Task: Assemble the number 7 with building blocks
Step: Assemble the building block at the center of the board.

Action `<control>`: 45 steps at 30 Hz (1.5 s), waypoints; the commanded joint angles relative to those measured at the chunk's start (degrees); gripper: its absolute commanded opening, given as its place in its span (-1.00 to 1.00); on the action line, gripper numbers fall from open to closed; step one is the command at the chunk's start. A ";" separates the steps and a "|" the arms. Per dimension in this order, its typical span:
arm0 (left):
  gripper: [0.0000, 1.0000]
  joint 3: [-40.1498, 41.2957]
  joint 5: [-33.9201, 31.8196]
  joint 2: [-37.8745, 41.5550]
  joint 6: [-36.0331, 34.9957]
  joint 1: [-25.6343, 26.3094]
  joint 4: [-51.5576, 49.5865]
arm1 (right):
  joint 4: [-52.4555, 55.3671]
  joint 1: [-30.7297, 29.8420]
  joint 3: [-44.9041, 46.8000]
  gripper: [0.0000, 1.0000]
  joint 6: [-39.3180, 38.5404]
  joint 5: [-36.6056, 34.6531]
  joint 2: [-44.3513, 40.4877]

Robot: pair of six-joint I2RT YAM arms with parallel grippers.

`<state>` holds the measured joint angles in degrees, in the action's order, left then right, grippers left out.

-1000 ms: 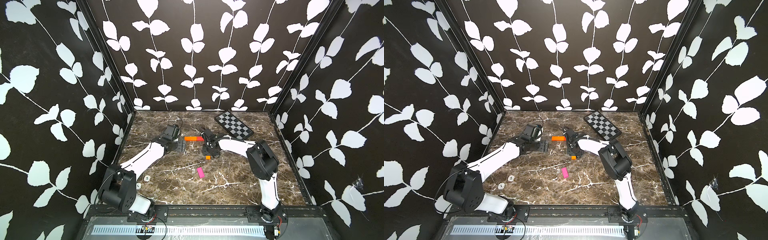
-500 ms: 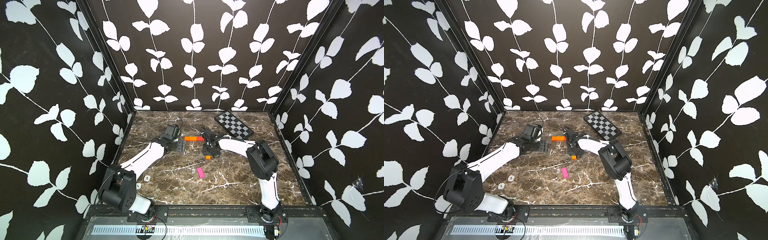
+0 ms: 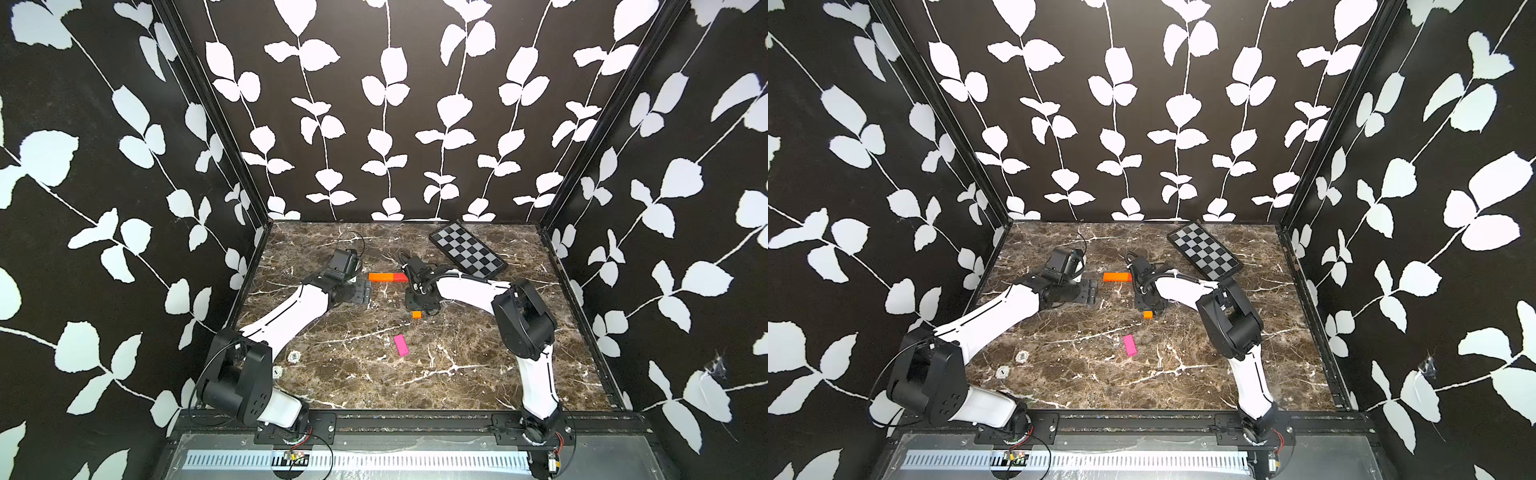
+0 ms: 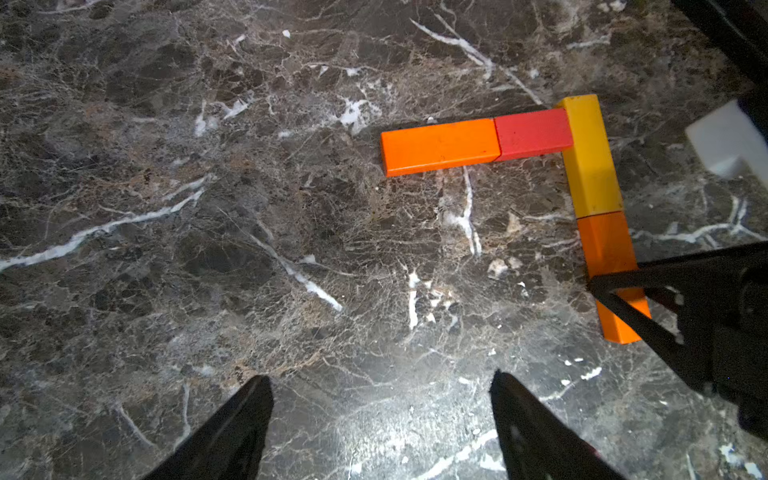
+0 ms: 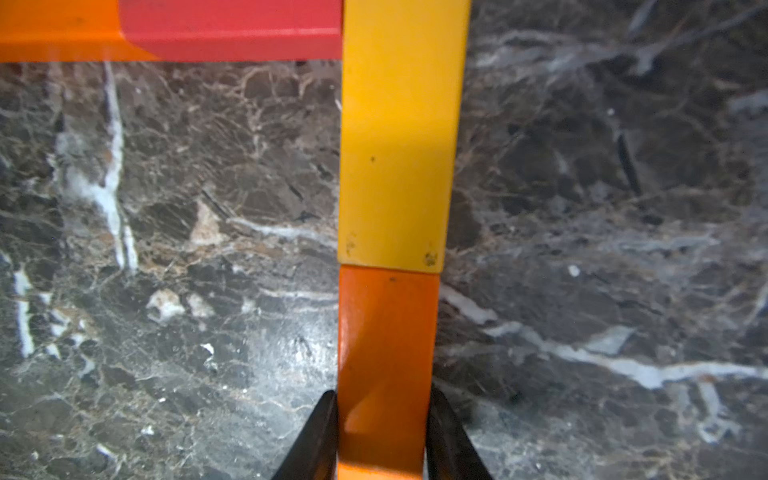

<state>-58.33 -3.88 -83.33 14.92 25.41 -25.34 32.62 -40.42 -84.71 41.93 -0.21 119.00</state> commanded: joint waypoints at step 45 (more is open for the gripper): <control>0.70 0.23 -0.26 0.70 -0.77 -0.05 0.05 | 4.52 1.14 -0.02 -0.32 0.00 -2.86 4.64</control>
<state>-58.33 -3.90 -83.33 14.87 25.41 -25.34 33.80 -40.38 -85.80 41.76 -0.25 119.63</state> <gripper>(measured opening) 0.850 0.341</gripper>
